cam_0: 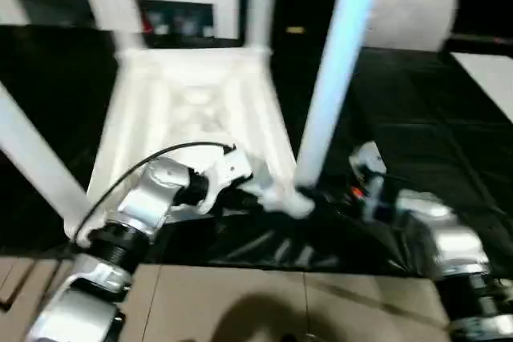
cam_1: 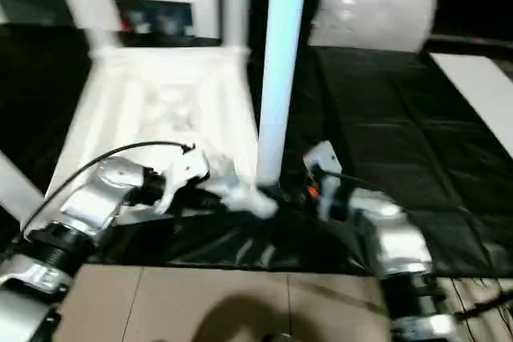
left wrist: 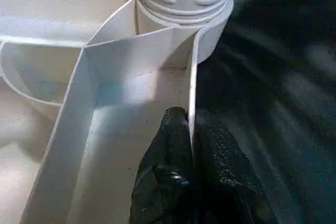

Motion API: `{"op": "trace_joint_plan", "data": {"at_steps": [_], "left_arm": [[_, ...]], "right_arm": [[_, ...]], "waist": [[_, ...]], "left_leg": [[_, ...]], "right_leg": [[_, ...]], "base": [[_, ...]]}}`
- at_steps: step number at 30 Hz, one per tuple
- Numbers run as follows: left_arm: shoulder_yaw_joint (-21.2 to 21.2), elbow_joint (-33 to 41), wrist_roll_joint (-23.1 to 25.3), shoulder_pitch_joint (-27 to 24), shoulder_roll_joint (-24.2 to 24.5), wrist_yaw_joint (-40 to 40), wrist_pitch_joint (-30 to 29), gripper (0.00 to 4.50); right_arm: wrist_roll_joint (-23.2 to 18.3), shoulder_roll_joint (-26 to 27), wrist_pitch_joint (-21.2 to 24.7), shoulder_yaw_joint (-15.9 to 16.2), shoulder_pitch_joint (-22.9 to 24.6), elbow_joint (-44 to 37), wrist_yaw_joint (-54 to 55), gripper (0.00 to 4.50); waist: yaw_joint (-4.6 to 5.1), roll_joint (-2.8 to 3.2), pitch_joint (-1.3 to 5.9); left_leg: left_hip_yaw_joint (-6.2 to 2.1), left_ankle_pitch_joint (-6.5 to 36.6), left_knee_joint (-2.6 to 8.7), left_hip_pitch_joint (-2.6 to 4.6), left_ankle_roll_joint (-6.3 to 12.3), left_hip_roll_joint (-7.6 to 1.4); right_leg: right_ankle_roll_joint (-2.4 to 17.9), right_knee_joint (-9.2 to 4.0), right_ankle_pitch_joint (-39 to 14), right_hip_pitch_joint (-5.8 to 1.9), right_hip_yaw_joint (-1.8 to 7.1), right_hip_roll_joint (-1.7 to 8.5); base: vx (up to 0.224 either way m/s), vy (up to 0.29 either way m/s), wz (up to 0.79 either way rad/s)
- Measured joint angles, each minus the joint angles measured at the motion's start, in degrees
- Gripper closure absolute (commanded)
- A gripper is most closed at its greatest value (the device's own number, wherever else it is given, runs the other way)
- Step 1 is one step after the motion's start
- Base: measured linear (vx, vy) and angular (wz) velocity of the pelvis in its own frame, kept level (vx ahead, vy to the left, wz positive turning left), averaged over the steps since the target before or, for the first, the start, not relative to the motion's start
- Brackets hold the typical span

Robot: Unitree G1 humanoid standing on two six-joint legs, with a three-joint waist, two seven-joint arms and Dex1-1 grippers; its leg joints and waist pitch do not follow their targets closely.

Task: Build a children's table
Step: Rotate leg to tighten

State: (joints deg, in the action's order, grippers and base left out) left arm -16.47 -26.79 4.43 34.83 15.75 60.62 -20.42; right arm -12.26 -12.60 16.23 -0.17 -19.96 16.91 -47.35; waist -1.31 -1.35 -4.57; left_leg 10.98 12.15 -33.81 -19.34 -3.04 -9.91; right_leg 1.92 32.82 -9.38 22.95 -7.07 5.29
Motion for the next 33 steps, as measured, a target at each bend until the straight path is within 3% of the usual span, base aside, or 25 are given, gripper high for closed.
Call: {"op": "trace_joint_plan", "data": {"at_steps": [2, 5, 8, 9, 11, 16, 20, 25, 28, 33], "left_arm": [[0.89, 0.17, 1.03, 0.05, -2.24, -4.57, -1.91, 4.50], [1.53, 0.58, 2.05, 0.36, -5.15, -9.92, -4.15, 4.50], [1.57, 0.88, 2.79, 0.47, -6.32, -13.31, -4.67, 4.50], [1.60, 0.95, 3.48, 0.48, -7.07, -14.84, -4.69, 4.50], [1.55, 1.45, 4.41, 0.48, -8.10, -16.73, -4.88, 4.50], [0.60, 3.08, 4.74, 0.01, -8.63, -17.21, -4.95, 4.50], [-0.46, 3.21, 4.73, -0.18, -8.27, -16.12, -2.78, 4.50], [-1.42, 3.37, 3.47, -0.57, -4.68, -9.34, 1.05, 4.50], [-2.14, 3.44, 1.98, -1.07, -2.25, -4.65, 3.44, 4.50], [-2.84, 3.10, -0.20, -2.01, 2.64, 4.36, 8.54, 4.50]], "right_arm": [[1.44, 3.67, 0.01, -1.06, -0.10, -0.24, 7.71, 2.54], [2.83, 7.74, -0.09, -2.27, -1.14, 0.08, 16.77, 2.54], [4.13, 10.67, -0.40, -2.78, -2.48, 1.02, 22.90, 2.54], [5.07, 12.11, -0.82, -3.26, -3.01, 1.50, 25.31, 2.19], [5.98, 13.75, -2.17, -3.67, -3.47, 2.10, 28.85, 1.85], [5.63, 14.80, -3.26, -4.50, -3.61, 2.28, 31.18, 1.64], [5.13, 12.09, -4.83, -3.73, -0.94, 0.10, 27.01, 1.17], [3.98, 4.61, -7.28, -2.01, 1.83, -0.89, 16.44, 0.72], [2.84, -0.55, -9.55, -1.55, 1.77, -0.72, 8.85, 0.43], [-0.04, -7.47, -10.60, 0.21, -0.14, 0.31, -6.98, 0.36]], "waist": [[0.45, 0.08, 0.04], [1.22, 0.52, 0.05], [1.59, 0.57, 0.06], [1.65, 0.57, 0.06], [1.61, 0.59, 0.07], [0.85, 0.62, 0.09], [-0.50, 0.94, 0.23], [-1.07, 1.01, 0.27], [-1.53, 1.03, 0.26], [-2.33, 1.03, 0.23]], "left_leg": [[-0.15, 0.00, 0.13, 0.20, 0.00, 0.01], [-0.25, 0.02, 0.19, -0.06, 0.04, 0.10], [-0.27, 0.07, 0.22, -0.30, 0.13, 0.18], [-0.27, 0.07, 0.23, -0.35, 0.14, 0.19], [-0.27, 0.09, 0.32, -0.63, 0.15, 0.20], [-0.25, 0.16, 0.58, -0.65, 0.29, 0.26], [-0.24, 0.02, 0.88, -0.65, 0.51, 0.22], [-0.21, 0.01, 0.91, -0.65, 0.51, 0.21], [-0.20, 0.01, 0.74, -0.65, 0.51, 0.20], [-0.20, 0.02, 0.21, -0.68, 0.50, 0.11]], "right_leg": [[0.00, -0.40, 0.00, -0.13, -0.14, -0.05], [0.00, -1.02, 0.00, -0.14, -0.19, -0.06], [0.00, -1.10, 0.00, -0.11, -0.05, -0.06], [0.00, -1.09, 0.00, -0.06, -0.03, -0.06], [0.02, -1.06, 0.02, 0.09, -0.02, -0.06], [0.21, -0.71, 0.48, 0.25, 0.12, -0.06], [0.25, -0.66, 0.49, 0.38, 0.08, -0.12], [0.26, -0.55, 0.43, 0.43, 0.08, -0.12], [0.28, -0.42, 0.44, 0.44, 0.09, -0.11], [0.30, 0.15, 0.38, 0.50, 0.10, -0.08]], "base": [[0.000, 0.000, 0.00], [0.000, 0.000, 0.00], [0.000, 0.000, 0.00], [0.000, 0.000, 0.00], [0.000, 0.000, 0.00], [0.000, 0.000, 0.00], [0.000, 0.000, 0.00], [0.000, 0.000, 0.00], [0.000, 0.000, 0.00], [0.000, 0.000, 0.00]]}}
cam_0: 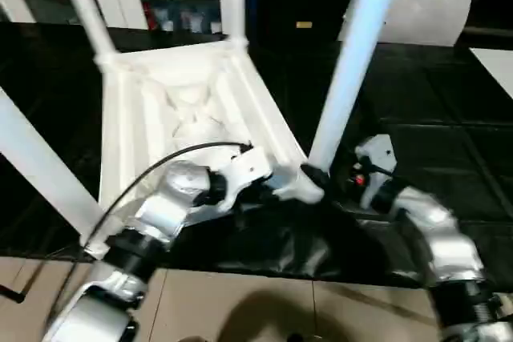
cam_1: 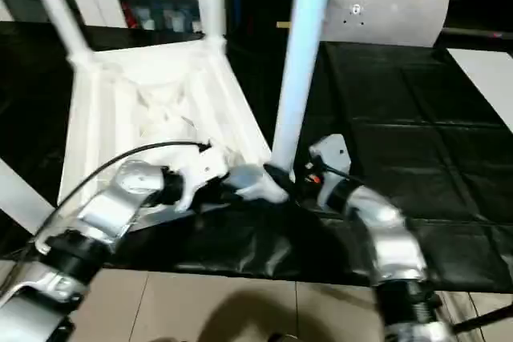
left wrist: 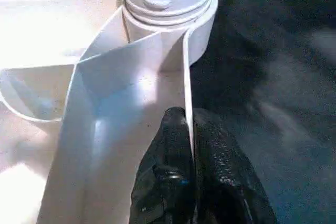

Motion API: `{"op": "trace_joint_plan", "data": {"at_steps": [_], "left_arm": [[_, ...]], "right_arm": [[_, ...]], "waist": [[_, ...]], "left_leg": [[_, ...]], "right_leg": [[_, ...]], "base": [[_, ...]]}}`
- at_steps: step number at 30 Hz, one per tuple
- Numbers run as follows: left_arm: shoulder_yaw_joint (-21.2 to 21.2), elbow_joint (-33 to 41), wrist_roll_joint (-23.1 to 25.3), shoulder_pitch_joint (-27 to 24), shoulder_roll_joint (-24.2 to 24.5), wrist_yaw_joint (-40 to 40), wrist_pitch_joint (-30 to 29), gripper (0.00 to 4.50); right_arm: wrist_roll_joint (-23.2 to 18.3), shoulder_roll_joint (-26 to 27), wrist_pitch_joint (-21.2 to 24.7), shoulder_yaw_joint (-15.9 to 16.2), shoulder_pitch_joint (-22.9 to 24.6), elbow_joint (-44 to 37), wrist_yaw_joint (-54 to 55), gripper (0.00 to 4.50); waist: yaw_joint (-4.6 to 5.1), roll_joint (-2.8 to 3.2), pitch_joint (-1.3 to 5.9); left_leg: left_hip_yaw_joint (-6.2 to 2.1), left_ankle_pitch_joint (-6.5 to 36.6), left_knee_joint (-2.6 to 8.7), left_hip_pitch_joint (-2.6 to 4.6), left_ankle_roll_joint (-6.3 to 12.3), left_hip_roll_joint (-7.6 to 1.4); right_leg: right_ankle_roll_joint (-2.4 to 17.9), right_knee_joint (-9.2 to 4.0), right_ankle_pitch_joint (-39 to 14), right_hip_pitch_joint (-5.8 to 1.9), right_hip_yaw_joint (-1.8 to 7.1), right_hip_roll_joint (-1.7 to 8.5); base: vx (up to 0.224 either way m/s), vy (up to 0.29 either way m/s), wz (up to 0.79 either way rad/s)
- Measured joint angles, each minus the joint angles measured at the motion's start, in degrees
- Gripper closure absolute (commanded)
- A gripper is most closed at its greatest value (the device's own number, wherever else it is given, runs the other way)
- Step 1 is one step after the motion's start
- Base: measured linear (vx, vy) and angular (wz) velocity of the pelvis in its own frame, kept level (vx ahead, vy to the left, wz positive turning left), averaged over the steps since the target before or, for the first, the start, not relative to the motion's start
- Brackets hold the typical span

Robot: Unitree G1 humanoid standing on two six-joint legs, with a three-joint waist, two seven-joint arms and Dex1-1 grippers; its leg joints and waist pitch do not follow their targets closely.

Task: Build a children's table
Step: Rotate leg to tighten

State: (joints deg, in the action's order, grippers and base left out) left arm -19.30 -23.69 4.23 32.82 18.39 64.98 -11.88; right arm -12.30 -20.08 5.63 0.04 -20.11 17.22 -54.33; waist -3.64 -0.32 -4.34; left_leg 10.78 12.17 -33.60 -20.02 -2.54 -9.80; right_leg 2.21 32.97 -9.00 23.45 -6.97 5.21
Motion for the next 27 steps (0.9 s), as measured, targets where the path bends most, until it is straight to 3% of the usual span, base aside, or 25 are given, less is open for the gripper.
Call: {"op": "trace_joint_plan", "data": {"at_steps": [7, 12, 14, 27], "left_arm": [[-1.81, -2.05, -1.85, 0.22, 4.23, 9.43, 6.46, 4.50], [-3.11, -3.01, -2.27, 0.96, 7.18, 15.44, 9.69, 4.50], [-3.24, -3.55, -2.32, 1.11, 7.85, 17.57, 10.80, 4.50], [-4.72, -5.59, -2.34, 2.79, 7.02, 19.86, 13.31, 4.50]], "right_arm": [[-2.83, -5.65, -2.02, 4.36, -4.03, 4.73, -19.13, 0.36], [-2.83, -7.43, -2.03, 8.09, -6.53, 7.59, -28.47, 0.71], [-2.43, -8.26, -2.34, 9.47, -7.42, 9.53, -31.52, 1.04], [-1.85, -6.74, -5.32, 12.76, -10.39, 13.66, -37.60, 2.02]], "waist": [[-1.32, -0.17, 0.01], [-1.77, -0.48, 0.06], [-1.90, -0.67, 0.09], [-2.95, -0.85, 0.08]], "left_leg": [[0.02, -0.01, -0.50, 0.00, 0.00, -0.08], [0.06, -0.01, -0.54, -0.02, 0.00, -0.12], [0.07, 0.00, -0.53, -0.01, 0.00, -0.12], [0.12, 0.00, -0.58, 0.00, 0.00, -0.13]], "right_leg": [[0.11, 0.17, 0.06, -0.09, 0.00, 0.03], [0.17, 0.23, 0.10, -0.08, -0.01, 0.04], [0.17, 0.23, 0.10, -0.08, -0.01, 0.04], [0.19, 0.25, 0.12, -0.06, -0.01, 0.07]], "base": [[0.000, 0.000, 0.00], [0.000, 0.000, 0.00], [0.000, 0.000, 0.00], [0.000, 0.000, 0.00]]}}
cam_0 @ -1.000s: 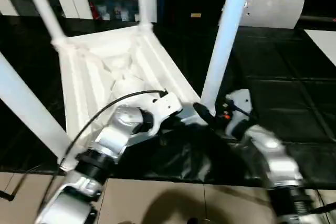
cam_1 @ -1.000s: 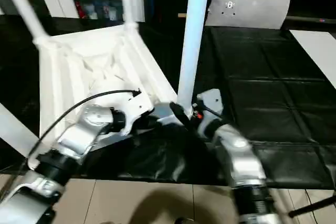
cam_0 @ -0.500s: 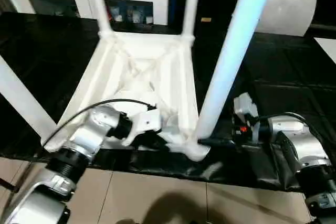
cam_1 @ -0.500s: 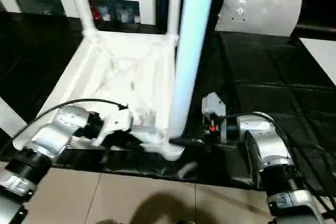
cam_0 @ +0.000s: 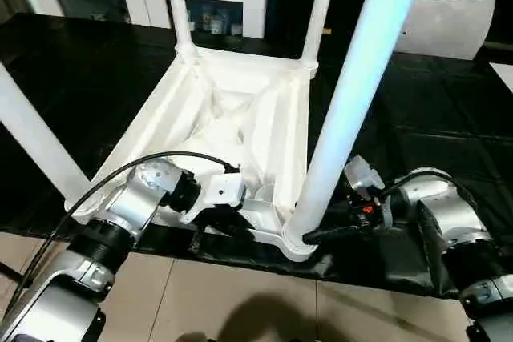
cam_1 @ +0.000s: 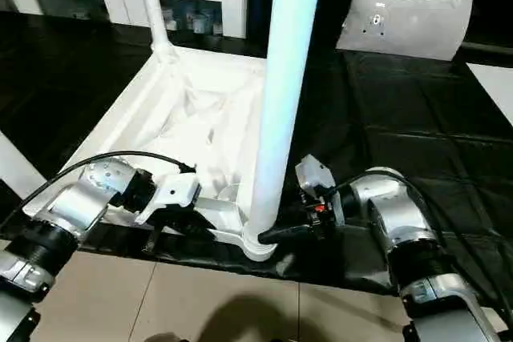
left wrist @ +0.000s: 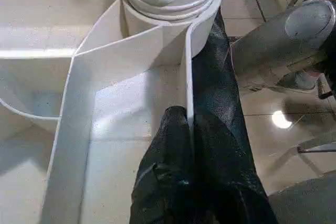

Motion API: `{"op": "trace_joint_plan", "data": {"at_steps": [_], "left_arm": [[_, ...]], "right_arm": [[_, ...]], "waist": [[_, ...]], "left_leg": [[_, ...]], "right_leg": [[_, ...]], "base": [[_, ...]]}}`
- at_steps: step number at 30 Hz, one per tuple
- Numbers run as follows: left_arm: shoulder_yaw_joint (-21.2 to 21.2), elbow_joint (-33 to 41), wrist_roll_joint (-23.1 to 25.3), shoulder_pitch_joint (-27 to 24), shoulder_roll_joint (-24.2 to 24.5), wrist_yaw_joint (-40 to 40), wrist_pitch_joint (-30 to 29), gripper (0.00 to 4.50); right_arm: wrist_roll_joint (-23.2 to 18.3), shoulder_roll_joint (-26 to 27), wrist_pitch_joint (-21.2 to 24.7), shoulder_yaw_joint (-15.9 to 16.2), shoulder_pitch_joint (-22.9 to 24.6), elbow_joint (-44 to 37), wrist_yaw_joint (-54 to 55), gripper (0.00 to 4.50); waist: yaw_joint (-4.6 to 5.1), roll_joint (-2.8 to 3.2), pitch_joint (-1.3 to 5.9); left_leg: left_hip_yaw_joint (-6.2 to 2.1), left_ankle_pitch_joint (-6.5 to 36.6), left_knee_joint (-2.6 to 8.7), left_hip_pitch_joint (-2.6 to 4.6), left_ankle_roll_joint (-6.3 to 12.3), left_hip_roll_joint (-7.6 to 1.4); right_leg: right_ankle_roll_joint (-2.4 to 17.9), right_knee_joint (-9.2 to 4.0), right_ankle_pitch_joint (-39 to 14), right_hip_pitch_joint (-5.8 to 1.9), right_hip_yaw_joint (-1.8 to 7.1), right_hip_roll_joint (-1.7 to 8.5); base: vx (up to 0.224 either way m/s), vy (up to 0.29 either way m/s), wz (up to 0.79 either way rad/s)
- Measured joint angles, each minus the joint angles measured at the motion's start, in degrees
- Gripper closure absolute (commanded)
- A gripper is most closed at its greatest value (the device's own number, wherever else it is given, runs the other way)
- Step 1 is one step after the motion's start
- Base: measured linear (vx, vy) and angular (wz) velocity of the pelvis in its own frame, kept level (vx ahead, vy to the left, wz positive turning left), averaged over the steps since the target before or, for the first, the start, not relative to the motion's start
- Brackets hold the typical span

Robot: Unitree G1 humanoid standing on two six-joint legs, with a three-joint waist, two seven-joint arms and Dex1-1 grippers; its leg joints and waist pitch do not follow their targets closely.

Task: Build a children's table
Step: Rotate leg to tighten

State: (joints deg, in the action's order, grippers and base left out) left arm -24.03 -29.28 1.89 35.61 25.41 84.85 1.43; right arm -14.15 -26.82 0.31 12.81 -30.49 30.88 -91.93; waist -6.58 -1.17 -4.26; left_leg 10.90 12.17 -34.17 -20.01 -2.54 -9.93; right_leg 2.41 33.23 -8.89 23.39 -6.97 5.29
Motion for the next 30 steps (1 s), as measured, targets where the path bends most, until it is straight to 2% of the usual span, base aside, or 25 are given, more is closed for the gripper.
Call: {"op": "trace_joint_plan", "data": {"at_steps": [5, 10, 13, 18, 22, 25, 27, 30], "left_arm": [[0.03, -0.34, -0.09, 0.09, 0.24, 0.55, 0.26, 4.50], [-0.05, -0.61, -0.53, 0.09, 0.25, 1.24, 0.28, 4.50], [0.00, -0.57, -1.01, 0.04, -0.16, 1.37, -0.66, 4.50], [1.39, 0.35, -0.95, -0.24, -1.29, -0.92, -6.48, 4.50], [3.50, 0.69, 0.42, -0.52, -2.46, -7.42, -11.85, 4.50], [5.21, 0.67, 1.72, -0.69, -5.10, -14.00, -15.85, 4.50], [6.37, 0.68, 2.32, -0.67, -7.29, -18.33, -18.42, 4.50], [7.36, 0.70, 2.69, -0.62, -9.19, -22.74, -21.02, 4.50]], "right_arm": [[-2.12, -0.76, -0.06, 2.00, -0.04, 0.00, 0.18, 2.47], [-3.67, -1.70, 1.31, 3.62, 0.18, -1.01, 0.47, 2.54], [-4.23, -1.82, 4.02, 2.93, 1.78, -3.24, 0.95, 2.55], [-4.24, -0.36, 9.18, -0.18, 5.47, -7.49, 5.45, 2.56], [-3.76, 2.48, 10.97, -3.23, 7.36, -8.54, 16.89, 2.56], [-2.15, 6.81, 13.10, -6.99, 7.89, -8.64, 28.54, 2.56], [-0.80, 9.87, 14.67, -9.37, 7.87, -8.95, 35.78, 2.56], [0.50, 12.76, 16.32, -10.58, 7.68, -9.61, 43.10, 2.56]], "waist": [[-0.01, -0.02, 0.00], [-0.01, -0.02, 0.00], [-0.15, -0.02, 0.00], [-0.28, -0.01, 0.01], [1.19, -0.06, 0.02], [3.52, -0.18, -0.02], [4.86, -0.12, 0.00], [5.77, 0.02, 0.02]], "left_leg": [[0.02, 0.00, 0.00, 0.00, 0.00, -0.02], [0.02, 0.00, 0.00, 0.00, 0.00, -0.02], [0.04, 0.00, 0.00, 0.00, 0.00, -0.02], [0.05, 0.00, 0.00, 0.06, -0.19, -0.02], [0.07, 0.00, 0.00, 0.54, -0.47, -0.02], [-0.03, 0.00, -0.02, 0.92, -0.49, -0.01], [-0.44, 0.00, -0.01, 0.93, -0.49, 0.00], [-1.18, 0.01, 0.01, 0.95, -0.49, -0.17]], "right_leg": [[-0.01, 0.00, 0.00, 0.00, 0.00, 0.00], [-0.02, 0.00, -0.01, 0.00, 0.00, 0.00], [-0.03, 0.00, -0.02, -0.02, 0.00, 0.00], [-0.20, 0.01, -0.11, -0.14, 0.00, 0.03], [-0.25, -0.04, -0.13, -0.47, 0.00, 0.02], [-0.40, -0.32, -0.23, -0.73, -0.20, 0.01], [-0.43, -0.88, -0.24, -0.86, -0.68, 0.00], [-0.43, -2.06, -0.24, -1.43, -1.94, 0.00]], "base": [[0.000, 0.000, 0.00], [0.000, 0.000, 0.00], [0.000, 0.000, 0.00], [0.000, 0.000, 0.00], [0.000, 0.000, 0.00], [0.000, 0.000, 0.00], [0.000, 0.000, 0.00], [0.000, 0.000, 0.00]]}}
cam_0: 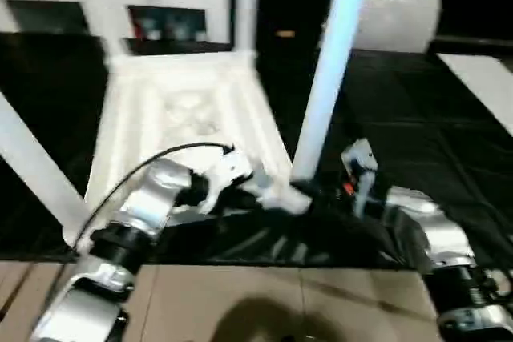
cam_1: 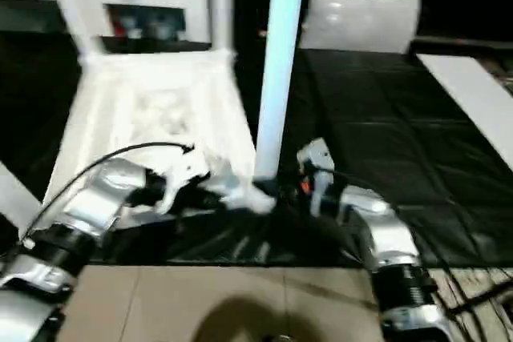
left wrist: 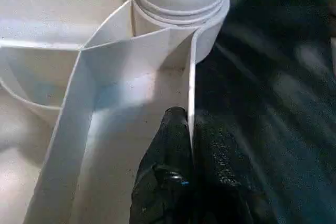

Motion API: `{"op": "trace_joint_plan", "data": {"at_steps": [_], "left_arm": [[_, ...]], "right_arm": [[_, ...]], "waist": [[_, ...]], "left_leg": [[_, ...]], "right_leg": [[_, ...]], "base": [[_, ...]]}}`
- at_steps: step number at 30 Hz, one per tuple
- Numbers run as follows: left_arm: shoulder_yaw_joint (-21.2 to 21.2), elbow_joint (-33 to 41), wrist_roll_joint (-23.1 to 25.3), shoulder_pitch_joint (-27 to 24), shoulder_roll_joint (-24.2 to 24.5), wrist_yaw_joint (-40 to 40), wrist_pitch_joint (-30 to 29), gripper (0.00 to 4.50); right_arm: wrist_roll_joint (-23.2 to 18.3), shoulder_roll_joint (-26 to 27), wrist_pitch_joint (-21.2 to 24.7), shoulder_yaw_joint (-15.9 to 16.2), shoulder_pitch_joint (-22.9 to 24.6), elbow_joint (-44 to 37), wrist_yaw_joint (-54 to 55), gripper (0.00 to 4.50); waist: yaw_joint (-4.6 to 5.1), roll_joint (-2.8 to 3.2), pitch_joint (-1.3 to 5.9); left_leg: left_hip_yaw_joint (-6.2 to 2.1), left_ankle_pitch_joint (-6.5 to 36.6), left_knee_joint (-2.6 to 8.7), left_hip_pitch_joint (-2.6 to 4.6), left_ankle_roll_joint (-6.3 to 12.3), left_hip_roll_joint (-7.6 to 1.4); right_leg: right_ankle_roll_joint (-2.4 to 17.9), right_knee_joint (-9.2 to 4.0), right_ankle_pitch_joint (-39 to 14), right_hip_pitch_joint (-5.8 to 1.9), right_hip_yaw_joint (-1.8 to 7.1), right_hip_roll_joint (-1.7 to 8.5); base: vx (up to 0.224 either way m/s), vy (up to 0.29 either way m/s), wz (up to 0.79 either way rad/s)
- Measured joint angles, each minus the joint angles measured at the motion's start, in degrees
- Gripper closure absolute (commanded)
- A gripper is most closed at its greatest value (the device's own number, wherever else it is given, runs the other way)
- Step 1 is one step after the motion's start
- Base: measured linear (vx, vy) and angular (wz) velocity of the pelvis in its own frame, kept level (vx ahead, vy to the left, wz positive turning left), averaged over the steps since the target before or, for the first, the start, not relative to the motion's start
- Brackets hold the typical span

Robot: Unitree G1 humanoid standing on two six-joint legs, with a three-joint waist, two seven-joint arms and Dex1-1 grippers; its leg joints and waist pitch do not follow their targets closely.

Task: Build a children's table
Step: Rotate leg to tighten

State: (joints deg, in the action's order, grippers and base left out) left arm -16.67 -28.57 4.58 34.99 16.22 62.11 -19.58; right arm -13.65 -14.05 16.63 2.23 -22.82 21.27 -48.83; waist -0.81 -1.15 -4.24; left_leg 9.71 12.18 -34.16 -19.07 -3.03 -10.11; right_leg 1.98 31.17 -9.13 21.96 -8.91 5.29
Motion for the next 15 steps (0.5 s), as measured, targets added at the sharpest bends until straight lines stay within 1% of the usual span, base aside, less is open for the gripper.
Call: {"op": "trace_joint_plan", "data": {"at_steps": [1, 4, 5, 6, 8, 9, 10, 11, 13, 14, 15], "left_arm": [[0.56, 0.00, 0.28, 0.01, -0.79, -1.80, -1.07, 4.50], [1.95, 0.08, 1.96, 0.43, -4.22, -9.11, -3.76, 4.50], [2.24, 0.13, 2.68, 0.55, -5.52, -11.96, -4.51, 4.50], [2.31, 0.36, 3.05, 0.55, -6.35, -13.53, -5.07, 4.50], [2.36, 1.06, 3.83, 0.55, -8.00, -16.63, -6.38, 4.50], [2.34, 1.33, 4.03, 0.55, -8.40, -17.33, -6.62, 4.50], [2.34, 1.48, 4.09, 0.55, -8.66, -17.76, -6.70, 4.50], [2.30, 1.76, 4.09, 0.52, -8.76, -17.96, -6.76, 4.50], [2.24, 2.45, 4.11, 0.49, -8.95, -18.14, -6.82, 4.50], [2.17, 2.69, 4.11, 0.49, -8.97, -18.13, -6.81, 4.50], [2.10, 2.80, 4.11, 0.49, -8.96, -18.06, -6.67, 4.50]], "right_arm": [[0.45, 1.19, 0.59, -0.15, -0.10, -0.38, 2.97, 2.56], [3.22, 6.97, 0.88, -1.94, -1.63, 0.23, 15.48, 2.56], [4.15, 9.04, 0.78, -2.53, -2.50, 1.04, 20.20, 2.56], [4.52, 10.17, 0.61, -3.05, -2.90, 1.44, 22.62, 2.56], [5.00, 13.13, -0.67, -4.85, -3.12, 2.13, 27.73, 2.56], [5.12, 13.73, -1.40, -5.14, -3.12, 2.30, 29.03, 2.01], [5.24, 14.07, -2.07, -5.22, -3.12, 2.44, 29.83, 2.01], [5.08, 14.52, -2.65, -5.54, -3.12, 2.47, 30.11, 1.87], [4.55, 15.68, -3.52, -6.34, -3.12, 2.23, 30.93, 1.66], [4.51, 15.67, -3.68, -6.38, -3.11, 2.05, 31.03, 1.42], [4.58, 15.53, -3.94, -6.28, -2.96, 1.78, 30.96, 1.42]], "waist": [[0.44, 0.07, -0.01], [1.72, 0.26, -0.11], [2.20, 0.42, -0.19], [2.33, 0.49, -0.22], [2.41, 0.50, -0.23], [2.39, 0.53, -0.25], [2.35, 0.57, -0.27], [2.28, 0.58, -0.28], [1.93, 0.59, -0.27], [1.73, 0.57, -0.26], [1.53, 0.55, -0.25]], "left_leg": [[-0.14, 0.00, 0.00, 0.03, 0.00, -0.04], [-0.21, 0.01, -0.01, -0.06, 0.01, -0.04], [-0.33, 0.03, -0.01, -0.08, 0.04, -0.06], [-0.40, 0.04, 0.00, -0.07, 0.06, -0.06], [-0.44, 0.08, 0.00, -0.10, 0.11, -0.02], [-0.44, 0.10, 0.01, -0.11, 0.13, 0.00], [-0.44, 0.12, 0.06, -0.13, 0.15, 0.01], [-0.44, 0.12, 0.18, -0.17, 0.15, 0.06], [-0.38, 0.10, 0.43, -0.48, 0.13, 0.20], [-0.25, 0.11, 0.48, -0.69, 0.14, 0.30], [-0.15, 0.12, 0.48, -0.67, 0.16, 0.39]], "right_leg": [[0.00, -0.28, 0.00, -0.20, -0.25, 0.00], [0.00, -0.82, 0.00, -0.36, -0.58, 0.09], [0.00, -1.14, 0.00, -0.51, -0.85, 0.13], [0.00, -1.28, 0.00, -0.58, -1.00, 0.17], [0.00, -1.28, 0.00, -0.57, -1.02, 0.21], [0.00, -1.27, 0.00, -0.54, -1.00, 0.22], [0.00, -1.26, 0.00, -0.52, -0.98, 0.22], [0.00, -1.21, 0.00, -0.42, -0.90, 0.22], [0.09, -0.88, 0.08, 0.01, -0.46, 0.19], [0.22, -0.61, 0.38, 0.16, -0.08, 0.15], [0.24, -0.27, 0.48, 0.31, 0.19, 0.15]], "base": [[0.000, 0.000, 0.00], [0.000, 0.000, 0.00], [0.000, 0.000, 0.00], [0.000, 0.000, 0.00], [0.000, 0.000, 0.00], [0.000, 0.000, 0.00], [0.000, 0.000, 0.00], [0.000, 0.000, 0.00], [0.000, 0.000, 0.00], [0.000, 0.000, 0.00], [0.000, 0.000, 0.00]]}}
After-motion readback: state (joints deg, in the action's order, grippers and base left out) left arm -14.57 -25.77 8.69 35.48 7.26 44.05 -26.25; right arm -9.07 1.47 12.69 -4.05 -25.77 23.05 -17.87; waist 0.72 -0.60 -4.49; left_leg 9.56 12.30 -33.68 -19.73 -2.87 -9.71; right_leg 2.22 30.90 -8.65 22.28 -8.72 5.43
